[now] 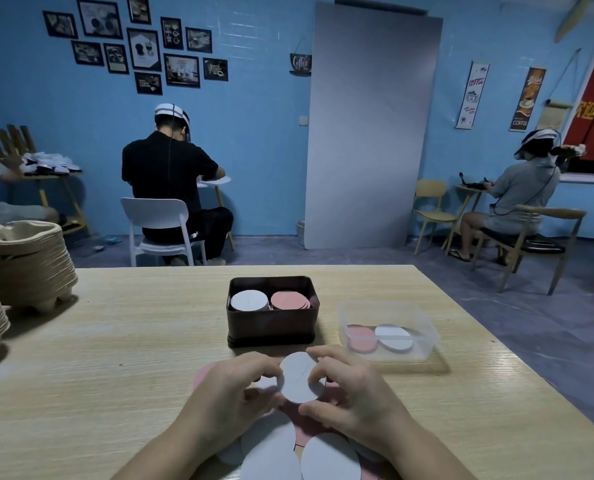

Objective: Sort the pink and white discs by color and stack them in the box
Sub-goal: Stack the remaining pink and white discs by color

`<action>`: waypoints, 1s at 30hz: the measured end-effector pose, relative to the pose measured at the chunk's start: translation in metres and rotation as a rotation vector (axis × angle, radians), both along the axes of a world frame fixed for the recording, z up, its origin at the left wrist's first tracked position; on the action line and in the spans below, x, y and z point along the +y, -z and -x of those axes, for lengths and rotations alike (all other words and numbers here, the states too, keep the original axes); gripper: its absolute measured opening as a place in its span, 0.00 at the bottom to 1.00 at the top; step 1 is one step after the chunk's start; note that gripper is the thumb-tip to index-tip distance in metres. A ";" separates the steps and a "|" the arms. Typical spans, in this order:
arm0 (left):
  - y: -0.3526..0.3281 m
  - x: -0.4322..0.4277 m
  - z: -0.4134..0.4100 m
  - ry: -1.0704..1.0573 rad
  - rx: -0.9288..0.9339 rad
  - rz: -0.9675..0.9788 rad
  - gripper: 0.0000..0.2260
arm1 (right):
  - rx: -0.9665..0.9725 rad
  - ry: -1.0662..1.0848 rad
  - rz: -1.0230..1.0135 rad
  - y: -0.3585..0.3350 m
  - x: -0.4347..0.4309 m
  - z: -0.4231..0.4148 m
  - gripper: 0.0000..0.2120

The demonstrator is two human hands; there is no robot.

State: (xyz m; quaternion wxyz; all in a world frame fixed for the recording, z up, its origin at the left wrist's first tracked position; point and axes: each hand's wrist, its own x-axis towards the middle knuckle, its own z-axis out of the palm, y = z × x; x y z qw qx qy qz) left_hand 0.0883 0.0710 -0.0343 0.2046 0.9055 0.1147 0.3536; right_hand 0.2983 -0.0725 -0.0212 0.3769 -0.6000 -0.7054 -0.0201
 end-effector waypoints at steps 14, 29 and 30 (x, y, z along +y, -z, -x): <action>-0.001 -0.003 -0.002 -0.131 0.119 -0.077 0.09 | -0.069 0.135 0.023 -0.010 -0.021 -0.034 0.14; -0.014 -0.028 -0.057 -0.123 0.378 -0.098 0.23 | -0.026 0.211 0.061 0.004 -0.045 -0.052 0.17; -0.013 -0.027 -0.056 -0.120 0.351 -0.075 0.22 | -0.030 0.215 0.066 0.005 -0.044 -0.052 0.17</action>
